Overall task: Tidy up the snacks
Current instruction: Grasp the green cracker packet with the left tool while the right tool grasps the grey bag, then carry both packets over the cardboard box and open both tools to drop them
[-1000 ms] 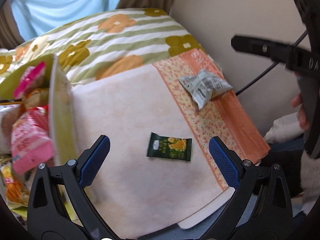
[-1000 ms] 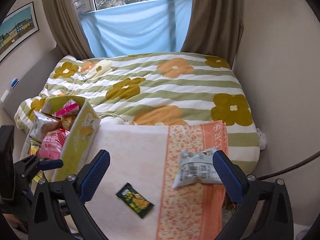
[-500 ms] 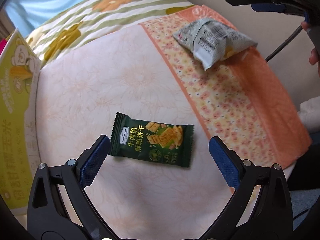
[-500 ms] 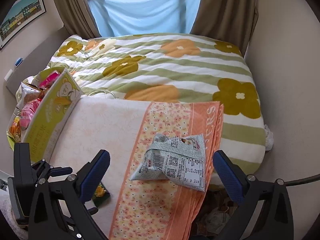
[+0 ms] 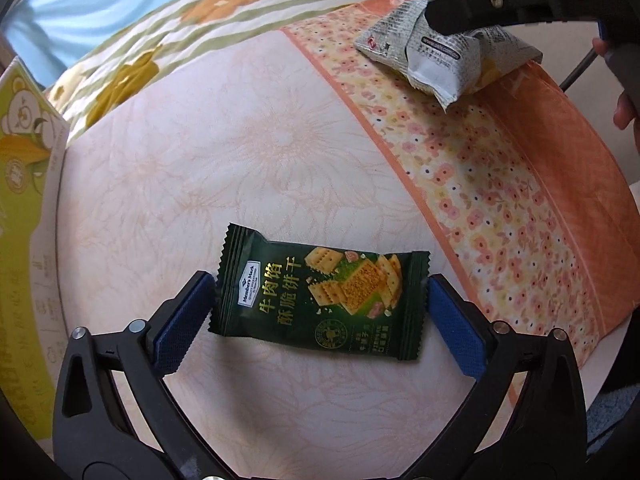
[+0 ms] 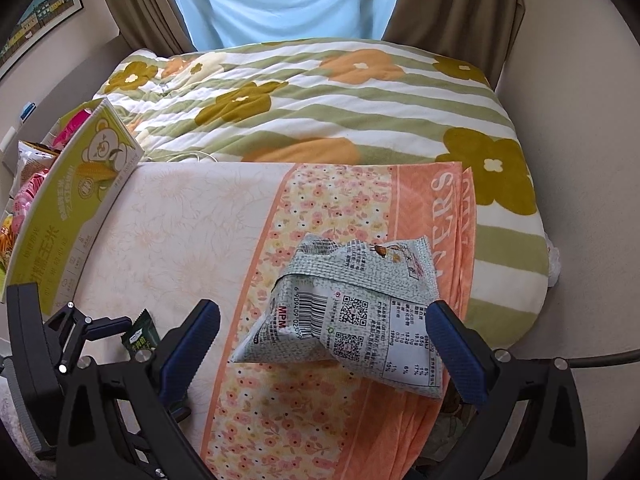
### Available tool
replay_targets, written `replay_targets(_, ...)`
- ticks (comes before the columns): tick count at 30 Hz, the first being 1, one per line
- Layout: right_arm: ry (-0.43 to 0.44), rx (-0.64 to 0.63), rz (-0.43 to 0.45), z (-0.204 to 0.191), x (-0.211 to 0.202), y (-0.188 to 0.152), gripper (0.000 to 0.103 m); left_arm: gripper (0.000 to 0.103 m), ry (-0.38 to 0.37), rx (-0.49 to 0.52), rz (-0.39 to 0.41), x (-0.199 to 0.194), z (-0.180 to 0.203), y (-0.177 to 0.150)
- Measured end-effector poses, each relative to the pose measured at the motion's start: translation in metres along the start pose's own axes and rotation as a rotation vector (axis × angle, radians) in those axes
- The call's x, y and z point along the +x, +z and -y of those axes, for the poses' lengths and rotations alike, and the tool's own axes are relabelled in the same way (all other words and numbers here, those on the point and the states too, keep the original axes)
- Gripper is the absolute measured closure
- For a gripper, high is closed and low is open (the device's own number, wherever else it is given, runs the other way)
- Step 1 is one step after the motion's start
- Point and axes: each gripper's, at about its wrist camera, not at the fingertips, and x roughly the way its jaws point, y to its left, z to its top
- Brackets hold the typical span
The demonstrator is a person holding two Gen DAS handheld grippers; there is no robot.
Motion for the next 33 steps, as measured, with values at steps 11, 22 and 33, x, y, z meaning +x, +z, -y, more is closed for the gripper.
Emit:
replay_targets(11,-0.153,-0.169,-0.047,-0.016,0.029,0.0,0.001,0.004,-0.011,0.023,-0.012,0.002,-0.003,0.005)
replay_targets(22,-0.225,-0.3,-0.078,-0.016,0.059,0.004,0.001,0.037,-0.041,-0.038,-0.018,-0.011,-0.024,0.004)
replay_targets(33,-0.204,-0.383,-0.083,-0.019,0.054,-0.005,0.008,0.041,-0.082,-0.121,-0.016,-0.021,-0.033,0.004)
